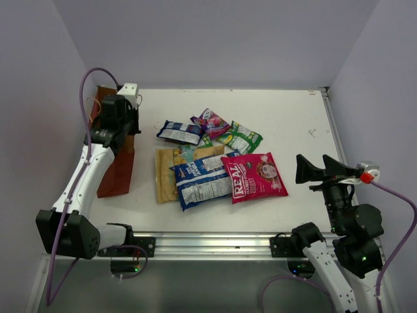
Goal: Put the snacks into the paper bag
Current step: Adjust the paper bag at the center of the board.
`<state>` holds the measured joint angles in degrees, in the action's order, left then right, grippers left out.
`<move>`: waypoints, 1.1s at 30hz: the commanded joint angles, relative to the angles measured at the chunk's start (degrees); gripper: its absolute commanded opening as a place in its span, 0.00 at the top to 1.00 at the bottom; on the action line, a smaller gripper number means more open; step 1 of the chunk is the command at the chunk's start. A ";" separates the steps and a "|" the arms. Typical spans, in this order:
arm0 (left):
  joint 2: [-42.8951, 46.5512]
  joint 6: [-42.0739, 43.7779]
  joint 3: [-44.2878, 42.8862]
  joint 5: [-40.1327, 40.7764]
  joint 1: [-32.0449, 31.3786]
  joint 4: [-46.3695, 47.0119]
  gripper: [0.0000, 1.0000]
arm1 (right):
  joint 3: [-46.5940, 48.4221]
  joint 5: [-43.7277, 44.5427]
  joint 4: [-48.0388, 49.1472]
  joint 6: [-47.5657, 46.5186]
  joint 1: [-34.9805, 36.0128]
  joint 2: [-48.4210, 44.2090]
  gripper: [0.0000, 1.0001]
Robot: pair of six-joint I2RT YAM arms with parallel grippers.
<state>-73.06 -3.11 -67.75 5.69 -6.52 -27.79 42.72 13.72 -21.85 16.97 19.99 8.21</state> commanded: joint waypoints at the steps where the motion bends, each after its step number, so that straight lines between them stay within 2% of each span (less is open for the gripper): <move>1: 3.09 4.61 -1.78 -6.82 -0.94 2.83 1.00 | -0.27 -0.97 1.46 0.78 0.23 0.84 0.01; 11: 10.56 6.63 3.49 -10.79 -4.28 5.02 1.00 | -0.36 -0.80 1.28 0.87 0.23 1.28 0.01; 18: 9.08 6.54 4.64 -10.62 -5.34 4.85 0.98 | -0.27 -0.79 1.02 0.87 0.23 1.29 0.01; 21: 8.46 5.93 4.20 -10.36 -5.43 4.59 0.83 | -0.09 -0.71 0.93 0.87 0.23 1.46 0.02; 22: 8.46 5.58 3.77 -10.09 -5.43 4.41 0.74 | -0.09 -0.62 0.75 0.78 0.23 1.37 0.01; 24: 8.54 5.05 3.15 -9.83 -5.43 3.97 0.64 | -0.09 -0.71 0.75 0.78 0.23 1.37 0.01; 25: 8.89 4.27 2.28 -9.56 -5.43 3.71 0.54 | -0.09 -0.79 0.84 0.78 0.23 1.46 0.01; 27: 9.25 3.65 0.87 -8.86 -5.43 2.40 0.48 | -0.01 -0.88 0.75 0.78 0.23 1.64 0.01; 30: 9.95 1.36 -2.73 -7.46 -5.52 0.11 0.34 | 0.00 -1.15 0.75 0.78 0.23 1.90 0.01; 31: 10.47 0.49 -4.57 -7.36 -5.43 -0.42 0.25 | 0.00 -1.06 0.75 0.78 0.23 1.99 0.02; 33: 11.61 -1.01 -6.95 -6.84 -5.52 -1.82 0.14 | 0.00 -1.06 0.84 0.78 0.23 2.08 0.02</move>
<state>-64.51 -0.86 -68.90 -2.52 -11.73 -28.53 42.61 13.63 -21.87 17.15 19.99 8.88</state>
